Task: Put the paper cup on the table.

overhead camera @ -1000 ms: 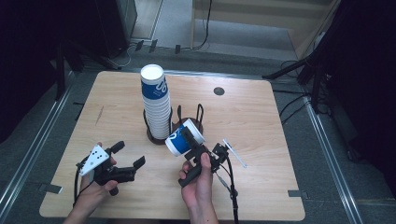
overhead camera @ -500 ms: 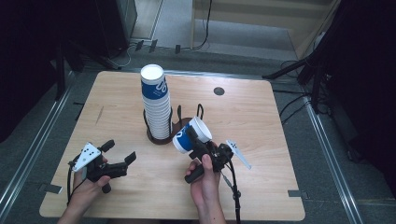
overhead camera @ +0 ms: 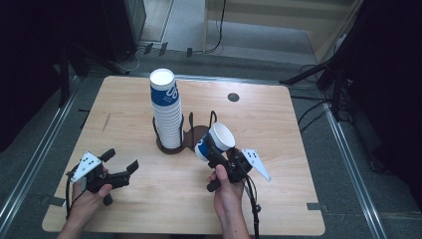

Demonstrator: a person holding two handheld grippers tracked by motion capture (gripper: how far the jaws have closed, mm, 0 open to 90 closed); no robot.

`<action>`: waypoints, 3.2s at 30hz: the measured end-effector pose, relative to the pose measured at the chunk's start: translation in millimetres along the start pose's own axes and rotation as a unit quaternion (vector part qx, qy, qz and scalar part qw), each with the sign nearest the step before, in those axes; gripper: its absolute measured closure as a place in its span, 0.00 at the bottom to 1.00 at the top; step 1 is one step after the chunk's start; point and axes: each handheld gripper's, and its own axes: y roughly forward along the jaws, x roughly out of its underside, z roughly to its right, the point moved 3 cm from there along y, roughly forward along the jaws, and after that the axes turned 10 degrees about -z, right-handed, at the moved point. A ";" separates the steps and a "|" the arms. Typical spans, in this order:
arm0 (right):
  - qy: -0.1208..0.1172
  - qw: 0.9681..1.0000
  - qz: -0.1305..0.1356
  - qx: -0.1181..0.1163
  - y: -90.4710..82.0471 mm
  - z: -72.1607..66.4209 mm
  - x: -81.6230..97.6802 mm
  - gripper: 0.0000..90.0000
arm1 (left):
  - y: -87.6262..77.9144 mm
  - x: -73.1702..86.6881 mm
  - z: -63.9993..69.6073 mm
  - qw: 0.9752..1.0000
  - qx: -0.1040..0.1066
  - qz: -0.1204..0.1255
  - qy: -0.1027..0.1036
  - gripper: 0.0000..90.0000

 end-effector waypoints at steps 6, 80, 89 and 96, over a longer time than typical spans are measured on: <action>-0.036 0.999 0.007 0.033 -0.7 6.0 -2.6 0.24 | -0.6 1.5 -5.6 1.000 -0.008 -0.006 -0.007 0.00; -0.198 0.957 0.029 0.211 45.7 80.2 -55.8 0.23 | 8.0 16.6 -20.6 0.998 -0.044 -0.034 -0.017 0.00; -0.231 0.943 0.032 0.236 57.6 88.5 -54.3 0.23 | 7.8 16.6 -21.2 0.998 -0.045 -0.036 -0.016 0.00; -0.235 0.943 0.029 0.233 65.5 95.8 -55.5 0.23 | 7.9 16.6 -20.8 0.998 -0.045 -0.035 -0.015 0.00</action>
